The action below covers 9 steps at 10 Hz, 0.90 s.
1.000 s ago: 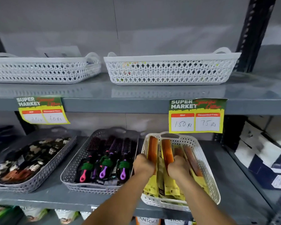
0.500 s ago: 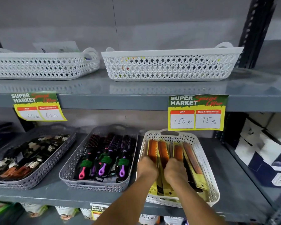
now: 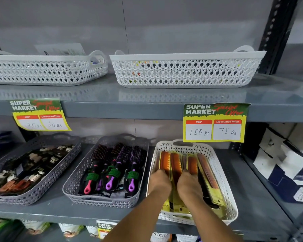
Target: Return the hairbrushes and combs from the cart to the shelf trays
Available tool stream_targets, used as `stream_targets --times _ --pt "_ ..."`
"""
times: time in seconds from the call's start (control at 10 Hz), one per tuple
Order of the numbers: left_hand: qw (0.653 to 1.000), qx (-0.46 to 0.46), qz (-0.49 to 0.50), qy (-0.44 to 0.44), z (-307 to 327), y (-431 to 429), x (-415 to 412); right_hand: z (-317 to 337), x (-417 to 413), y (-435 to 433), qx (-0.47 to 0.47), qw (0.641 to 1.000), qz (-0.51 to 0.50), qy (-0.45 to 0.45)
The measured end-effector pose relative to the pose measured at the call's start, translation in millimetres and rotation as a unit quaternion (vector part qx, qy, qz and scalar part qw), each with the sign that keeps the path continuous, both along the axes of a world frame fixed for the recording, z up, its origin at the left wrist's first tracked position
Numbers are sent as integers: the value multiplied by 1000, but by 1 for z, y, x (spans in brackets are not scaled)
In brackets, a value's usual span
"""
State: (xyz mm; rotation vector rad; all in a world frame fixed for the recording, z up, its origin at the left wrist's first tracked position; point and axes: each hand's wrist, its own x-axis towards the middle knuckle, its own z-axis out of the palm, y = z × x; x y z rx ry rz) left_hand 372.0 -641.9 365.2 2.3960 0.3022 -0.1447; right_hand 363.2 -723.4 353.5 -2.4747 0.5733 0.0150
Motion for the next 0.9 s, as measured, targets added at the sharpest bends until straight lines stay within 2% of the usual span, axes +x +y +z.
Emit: stream_targets --times 0.3,0.4,0.6,0.7,0.8,0.9 --pt "997 60 -37 9 4 -1 -2 4 -3 -1 -36 999 -7 16" --pt "996 71 -44 9 4 -2 -2 4 -3 -2 -81 996 3 29" --pt "990 120 -70 17 4 -1 -4 3 -3 -1 -77 997 -18 11" --pt "985 140 -100 27 5 0 -5 6 -6 -5 -77 995 -23 -63" --pt "976 167 -138 -18 23 9 -7 23 -18 -7 -14 980 -1 -201" --pt "953 181 -192 -151 44 31 -26 43 -56 -8 122 921 25 -369"
